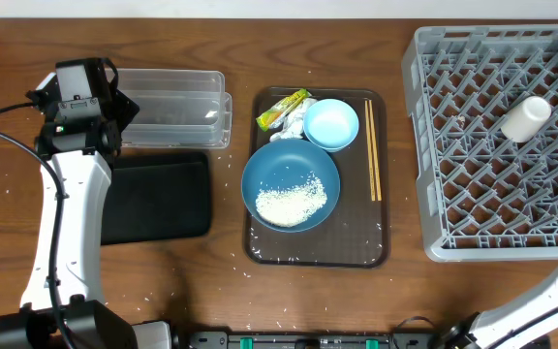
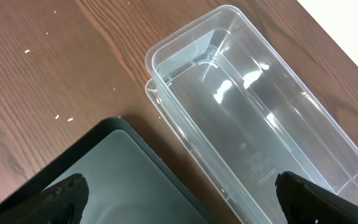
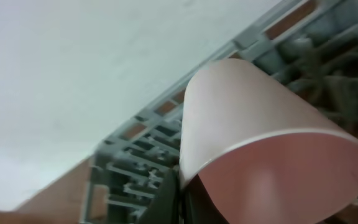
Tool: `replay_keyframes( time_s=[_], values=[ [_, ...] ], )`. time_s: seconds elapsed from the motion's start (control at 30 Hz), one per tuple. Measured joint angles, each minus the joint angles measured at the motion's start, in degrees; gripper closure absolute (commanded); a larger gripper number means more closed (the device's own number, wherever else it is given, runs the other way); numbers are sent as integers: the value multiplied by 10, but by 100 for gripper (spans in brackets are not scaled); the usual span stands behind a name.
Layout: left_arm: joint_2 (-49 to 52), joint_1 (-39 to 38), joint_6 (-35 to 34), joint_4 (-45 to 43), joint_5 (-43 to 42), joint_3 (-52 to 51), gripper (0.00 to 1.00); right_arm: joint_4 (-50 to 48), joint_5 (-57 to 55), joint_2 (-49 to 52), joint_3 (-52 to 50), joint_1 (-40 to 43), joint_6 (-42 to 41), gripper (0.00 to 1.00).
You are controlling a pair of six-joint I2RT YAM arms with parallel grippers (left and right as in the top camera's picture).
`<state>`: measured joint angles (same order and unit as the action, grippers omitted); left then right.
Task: Sort waste into correct bins and load items into the dishwasher rack
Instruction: 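Carry the pink cup to the rack and set it down upside down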
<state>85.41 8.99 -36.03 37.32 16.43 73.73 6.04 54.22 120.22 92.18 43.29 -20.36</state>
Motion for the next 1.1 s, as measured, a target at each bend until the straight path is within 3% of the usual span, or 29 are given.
replay_keyframes(
  time_s=[0.3,0.57,1.1],
  values=[
    [0,0,0,0,0,0,1,19,69,40,0,1,-42,99],
    [0,0,0,0,0,0,1,99,78,41,1,27,-3,98],
    [0,0,0,0,0,0,1,239,28,-1,-1,67,36,78]
  ],
)
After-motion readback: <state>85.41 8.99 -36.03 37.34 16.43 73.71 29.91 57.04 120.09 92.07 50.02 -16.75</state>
